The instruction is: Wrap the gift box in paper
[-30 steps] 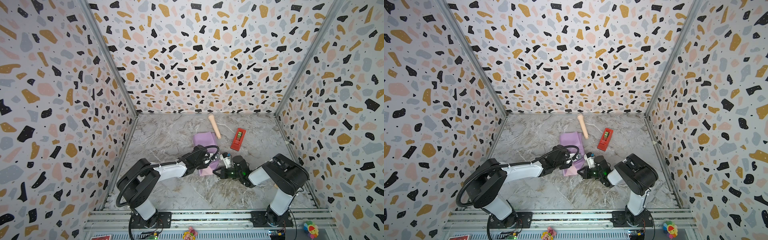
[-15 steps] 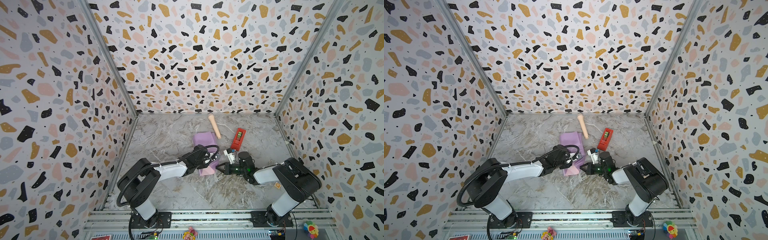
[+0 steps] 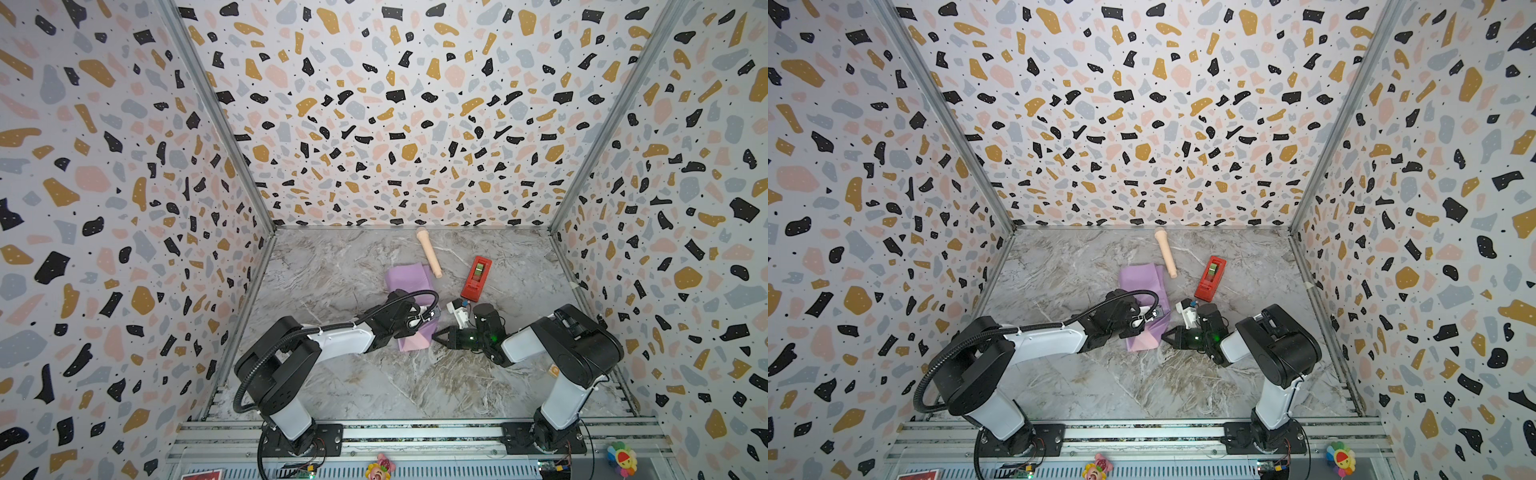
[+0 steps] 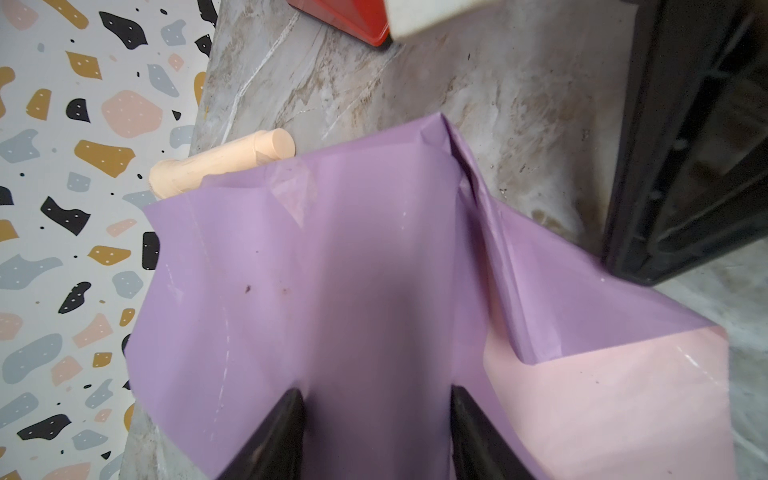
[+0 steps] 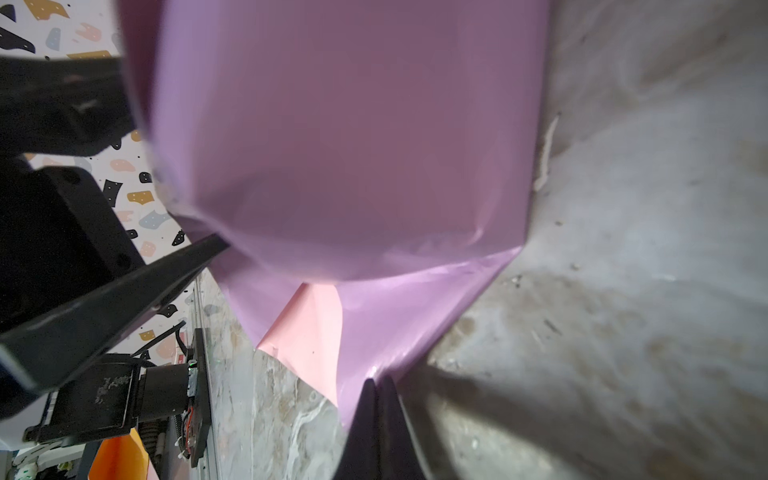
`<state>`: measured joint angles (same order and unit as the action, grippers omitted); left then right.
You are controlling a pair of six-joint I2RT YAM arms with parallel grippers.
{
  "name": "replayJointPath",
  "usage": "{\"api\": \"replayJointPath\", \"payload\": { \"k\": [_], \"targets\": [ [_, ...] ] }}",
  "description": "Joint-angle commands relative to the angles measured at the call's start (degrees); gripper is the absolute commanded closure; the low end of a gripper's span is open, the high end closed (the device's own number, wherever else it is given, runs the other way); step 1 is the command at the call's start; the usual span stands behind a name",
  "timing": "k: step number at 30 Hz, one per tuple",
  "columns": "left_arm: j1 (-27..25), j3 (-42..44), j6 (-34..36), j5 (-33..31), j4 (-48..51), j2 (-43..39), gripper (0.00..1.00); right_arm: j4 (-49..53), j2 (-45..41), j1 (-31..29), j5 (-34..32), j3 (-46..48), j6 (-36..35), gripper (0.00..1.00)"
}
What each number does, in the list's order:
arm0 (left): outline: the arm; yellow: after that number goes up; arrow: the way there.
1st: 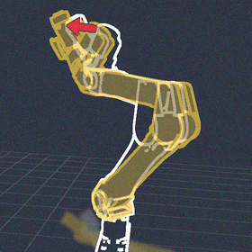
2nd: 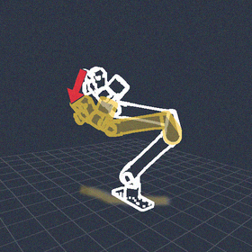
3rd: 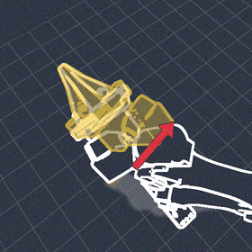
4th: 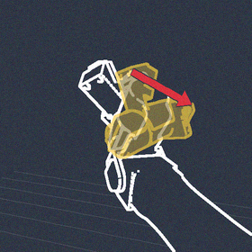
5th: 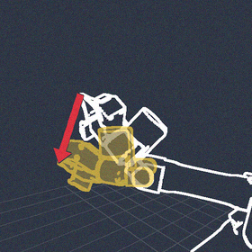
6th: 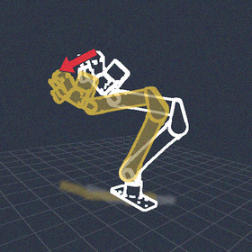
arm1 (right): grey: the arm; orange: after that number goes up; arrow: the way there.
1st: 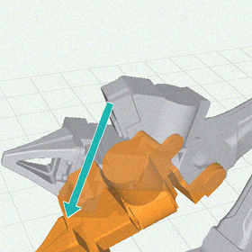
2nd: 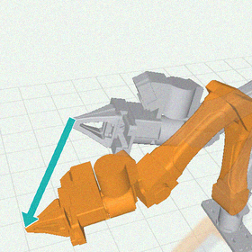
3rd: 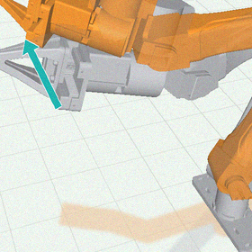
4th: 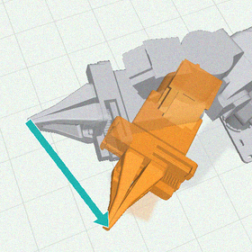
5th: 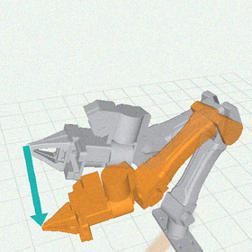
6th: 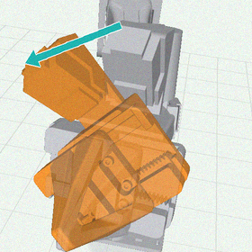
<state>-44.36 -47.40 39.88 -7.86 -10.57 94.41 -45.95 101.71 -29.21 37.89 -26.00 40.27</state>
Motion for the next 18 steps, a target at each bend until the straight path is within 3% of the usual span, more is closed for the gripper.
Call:
{"api": "replayJointPath", "payload": {
  "k": [1, 18],
  "targets": [
    [0.7, 0.0, -0.6, -0.1, 4.0, 2.2, 0.46, -1.7, 0.9, -0.2, -0.4, -1.4, 0.5, 1.00],
    [0.6, -0.1, -0.6, 0.0, 4.2, 2.2, 0.46, -2.5, 2.9, -1.1, -2.1, -2.4, 1.4, 1.00]
  ]
}}
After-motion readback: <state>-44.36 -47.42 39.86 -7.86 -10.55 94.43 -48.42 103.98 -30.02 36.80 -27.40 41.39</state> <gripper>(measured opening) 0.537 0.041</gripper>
